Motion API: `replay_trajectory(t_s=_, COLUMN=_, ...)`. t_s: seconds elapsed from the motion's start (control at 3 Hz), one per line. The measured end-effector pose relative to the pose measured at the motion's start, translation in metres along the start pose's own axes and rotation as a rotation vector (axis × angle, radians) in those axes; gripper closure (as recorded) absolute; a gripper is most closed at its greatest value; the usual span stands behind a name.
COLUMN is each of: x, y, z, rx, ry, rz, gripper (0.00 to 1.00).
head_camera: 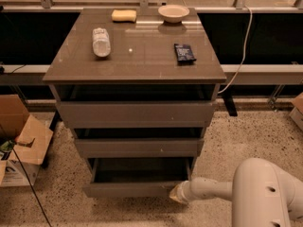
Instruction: Close bottom drawer
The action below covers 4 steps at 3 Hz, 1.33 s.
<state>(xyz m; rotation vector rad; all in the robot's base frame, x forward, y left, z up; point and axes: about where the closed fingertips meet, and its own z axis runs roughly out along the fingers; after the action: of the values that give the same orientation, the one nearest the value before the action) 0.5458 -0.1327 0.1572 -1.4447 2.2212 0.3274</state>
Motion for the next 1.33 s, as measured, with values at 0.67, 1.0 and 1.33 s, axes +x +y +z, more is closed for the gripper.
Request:
replay_trajectory(t_s=0.67, x=-0.024, y=-0.035, z=-0.007, rx=0.095, ry=-0.048, rz=-0.020, gripper=0.28)
replay_trajectory(t_s=1.0, x=-0.023, y=-0.032, z=-0.005, rx=0.091, ry=-0.047, rz=-0.019, gripper=0.05)
replay_trajectory(t_s=1.33, x=-0.024, y=-0.032, z=-0.004, rx=0.090, ry=-0.048, rz=-0.019, gripper=0.00)
